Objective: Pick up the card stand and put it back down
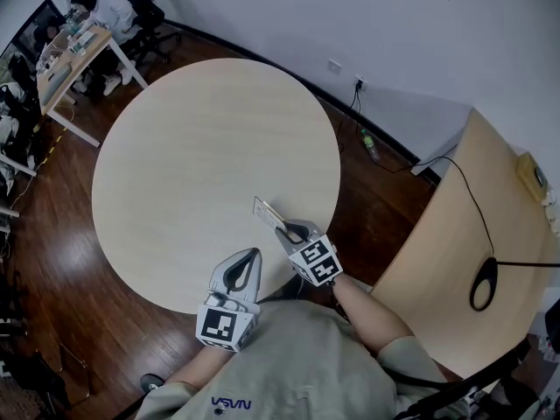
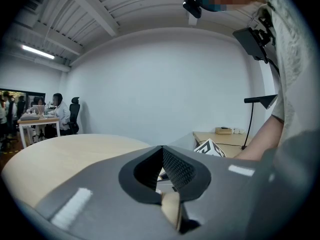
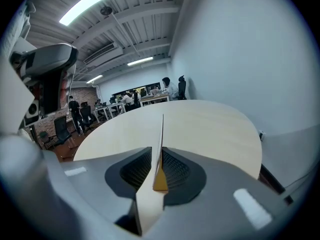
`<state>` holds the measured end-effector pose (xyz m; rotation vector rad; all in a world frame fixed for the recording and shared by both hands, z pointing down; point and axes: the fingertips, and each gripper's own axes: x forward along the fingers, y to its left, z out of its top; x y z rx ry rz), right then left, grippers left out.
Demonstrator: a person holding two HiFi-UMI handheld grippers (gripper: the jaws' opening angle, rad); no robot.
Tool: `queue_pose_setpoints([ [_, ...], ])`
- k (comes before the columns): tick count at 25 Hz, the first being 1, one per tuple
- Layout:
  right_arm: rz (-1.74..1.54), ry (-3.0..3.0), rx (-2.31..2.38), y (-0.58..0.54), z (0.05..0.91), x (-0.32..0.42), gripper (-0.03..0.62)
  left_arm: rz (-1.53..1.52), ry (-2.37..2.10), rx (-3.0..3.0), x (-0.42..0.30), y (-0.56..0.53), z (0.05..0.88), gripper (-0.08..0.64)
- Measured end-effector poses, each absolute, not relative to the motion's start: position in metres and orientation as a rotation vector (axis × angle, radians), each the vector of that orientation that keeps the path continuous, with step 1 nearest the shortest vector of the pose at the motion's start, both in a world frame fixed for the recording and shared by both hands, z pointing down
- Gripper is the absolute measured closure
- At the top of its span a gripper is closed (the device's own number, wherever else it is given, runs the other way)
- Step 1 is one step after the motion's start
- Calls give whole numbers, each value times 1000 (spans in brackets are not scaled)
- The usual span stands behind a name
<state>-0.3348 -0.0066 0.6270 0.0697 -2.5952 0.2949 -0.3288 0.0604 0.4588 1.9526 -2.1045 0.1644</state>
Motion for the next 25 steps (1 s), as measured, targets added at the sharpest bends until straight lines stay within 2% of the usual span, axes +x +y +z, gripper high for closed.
queue_pose_setpoints([
  [9, 361, -2650, 311, -31, 583, -255, 531, 103, -1922, 2204, -277, 24, 445, 557],
  [18, 398, -2751, 714, -32, 495, -146, 592, 73, -1754, 2333, -223, 0, 433, 558],
  [25, 361, -2701, 1066, -30, 466, -67, 592, 83, -1565, 2461, -159, -20, 433, 558],
])
